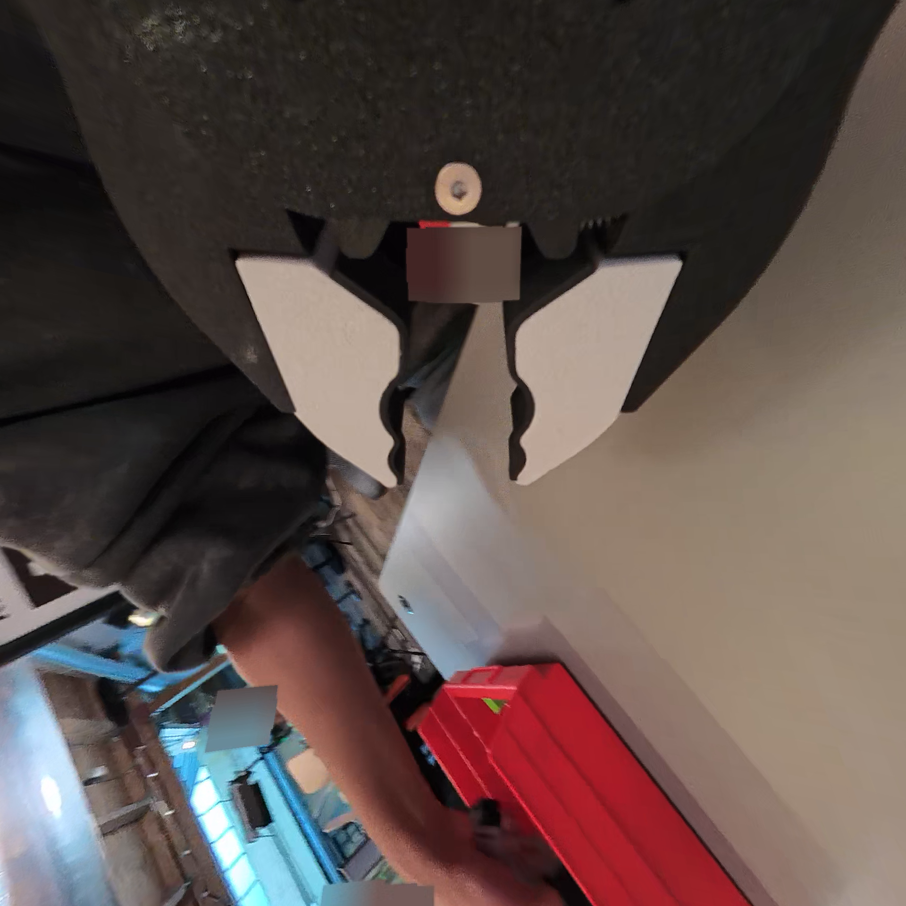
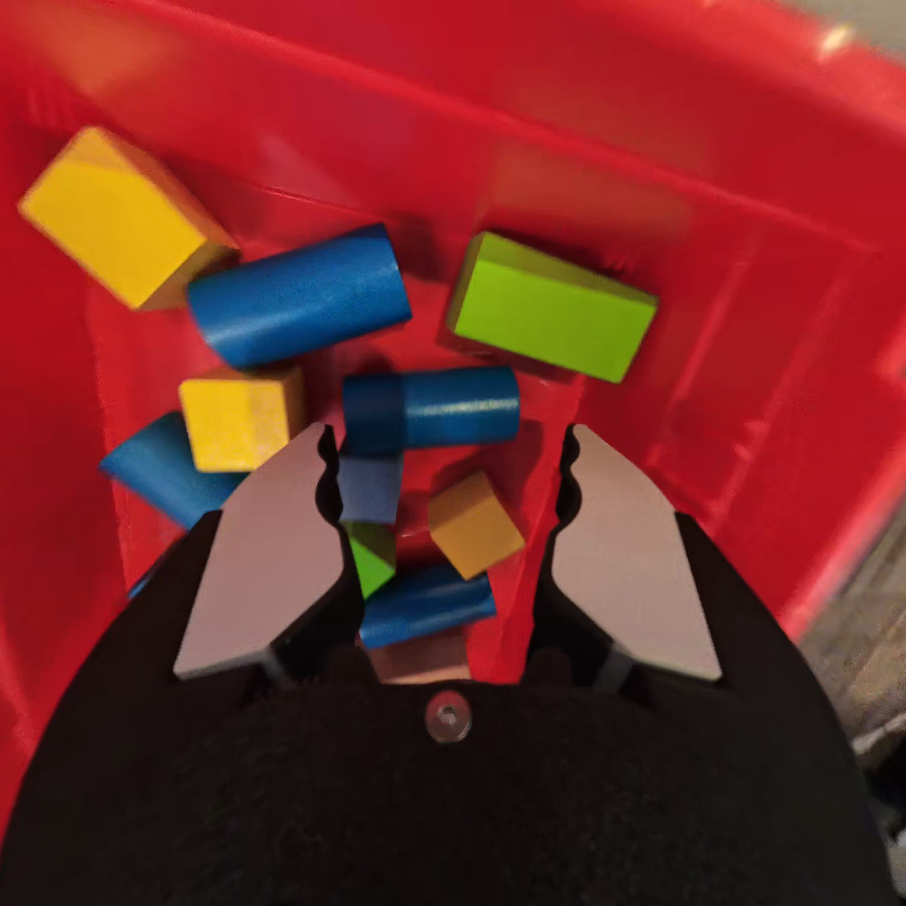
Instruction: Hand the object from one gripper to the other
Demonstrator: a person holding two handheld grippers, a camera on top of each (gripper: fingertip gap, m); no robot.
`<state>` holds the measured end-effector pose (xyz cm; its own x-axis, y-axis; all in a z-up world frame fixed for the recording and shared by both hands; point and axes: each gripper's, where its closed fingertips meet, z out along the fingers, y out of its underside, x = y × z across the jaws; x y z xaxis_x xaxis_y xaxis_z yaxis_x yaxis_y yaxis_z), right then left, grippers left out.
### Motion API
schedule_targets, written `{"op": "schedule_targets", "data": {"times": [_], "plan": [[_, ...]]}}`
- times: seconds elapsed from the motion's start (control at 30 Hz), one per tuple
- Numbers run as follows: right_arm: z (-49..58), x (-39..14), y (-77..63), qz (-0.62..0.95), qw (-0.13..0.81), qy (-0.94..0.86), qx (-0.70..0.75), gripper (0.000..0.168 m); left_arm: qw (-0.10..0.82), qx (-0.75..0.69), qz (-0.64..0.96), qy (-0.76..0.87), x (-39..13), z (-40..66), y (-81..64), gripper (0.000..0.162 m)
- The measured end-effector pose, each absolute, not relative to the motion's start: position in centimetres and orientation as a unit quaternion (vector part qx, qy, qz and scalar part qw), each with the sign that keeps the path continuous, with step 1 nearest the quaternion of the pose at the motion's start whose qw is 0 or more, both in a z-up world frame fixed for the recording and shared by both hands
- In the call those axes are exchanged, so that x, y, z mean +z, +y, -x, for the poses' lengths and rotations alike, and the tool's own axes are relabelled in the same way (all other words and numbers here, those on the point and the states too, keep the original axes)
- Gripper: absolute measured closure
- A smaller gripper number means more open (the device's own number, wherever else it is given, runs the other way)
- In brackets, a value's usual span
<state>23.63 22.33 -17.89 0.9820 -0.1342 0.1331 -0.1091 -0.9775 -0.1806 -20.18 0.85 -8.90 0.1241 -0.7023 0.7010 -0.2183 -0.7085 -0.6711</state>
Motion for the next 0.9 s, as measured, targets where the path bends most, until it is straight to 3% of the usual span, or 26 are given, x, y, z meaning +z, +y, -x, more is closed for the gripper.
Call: {"op": "schedule_targets", "data": {"times": [0.07, 0.2, 0.33, 0.53, 0.73, 0.9], "plan": [[-22.8, -14.3, 21.6, 0.983, 0.160, 0.045, -0.075, 0.085, 0.275, -0.515, 0.746, 0.321, -9.3, 21.7, 3.0, 0.120], [-18.4, -5.0, 16.4, 0.912, 0.406, 0.011, -0.053, 0.096, 0.457, -0.327, 0.781, 0.273, -8.4, 27.8, 8.7, 0.109], [-11.2, -5.3, 7.6, 0.825, 0.564, -0.002, 0.024, 0.096, 0.545, -0.208, 0.792, 0.181, -7.6, 34.2, 11.3, 0.106], [-8.3, -11.3, 0.3, 0.783, 0.620, 0.048, 0.017, 0.099, 0.571, -0.145, 0.803, 0.093, -9.4, 39.8, 12.0, 0.101], [-12.0, -11.6, 0.9, 0.788, 0.609, 0.061, -0.070, 0.095, 0.591, -0.081, 0.798, 0.091, -9.2, 41.3, 12.5, 0.100], [-12.6, -11.6, 0.4, 0.784, 0.613, 0.079, -0.056, 0.097, 0.591, -0.069, 0.798, 0.099, -9.4, 41.0, 12.5, 0.099]]}}
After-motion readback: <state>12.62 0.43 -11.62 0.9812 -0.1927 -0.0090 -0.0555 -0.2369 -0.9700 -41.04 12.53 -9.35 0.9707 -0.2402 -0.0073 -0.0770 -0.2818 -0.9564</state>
